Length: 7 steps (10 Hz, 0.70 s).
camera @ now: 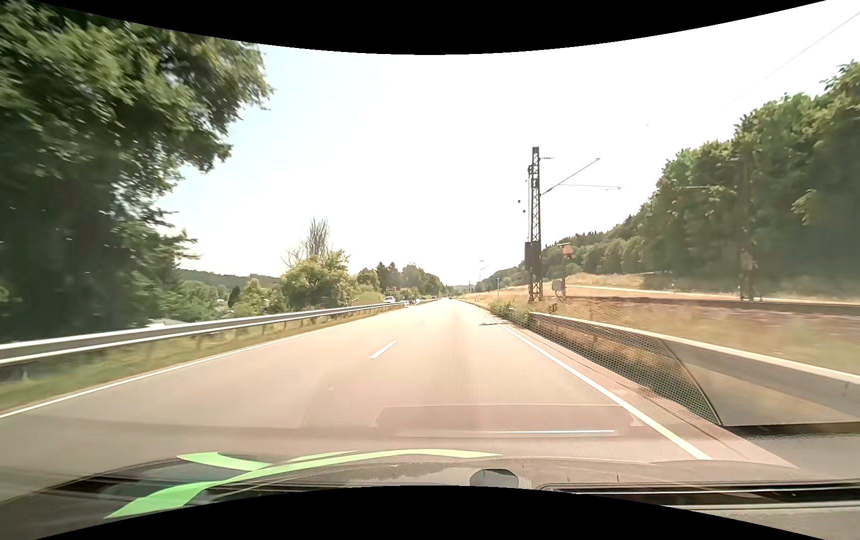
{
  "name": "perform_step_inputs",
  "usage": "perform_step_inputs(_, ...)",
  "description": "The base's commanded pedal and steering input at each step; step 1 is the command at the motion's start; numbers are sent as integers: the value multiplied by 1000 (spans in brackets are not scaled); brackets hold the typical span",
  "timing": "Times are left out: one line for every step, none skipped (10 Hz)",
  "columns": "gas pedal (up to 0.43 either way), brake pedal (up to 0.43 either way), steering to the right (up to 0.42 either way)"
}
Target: Follow the waypoints while adhering to traffic rules and regulations
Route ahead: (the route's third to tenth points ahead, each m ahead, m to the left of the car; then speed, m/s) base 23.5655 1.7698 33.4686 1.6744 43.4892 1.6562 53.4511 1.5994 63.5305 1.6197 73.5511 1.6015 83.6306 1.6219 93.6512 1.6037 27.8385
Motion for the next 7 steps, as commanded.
perform_step_inputs(228, 0, -3)
perform_step_inputs(228, 0, -3)
perform_step_inputs(240, 0, -3)
perform_step_inputs(240, 0, -3)
perform_step_inputs(248, 0, -3)
perform_step_inputs(260, 0, -3)
perform_step_inputs(268, 0, -2)
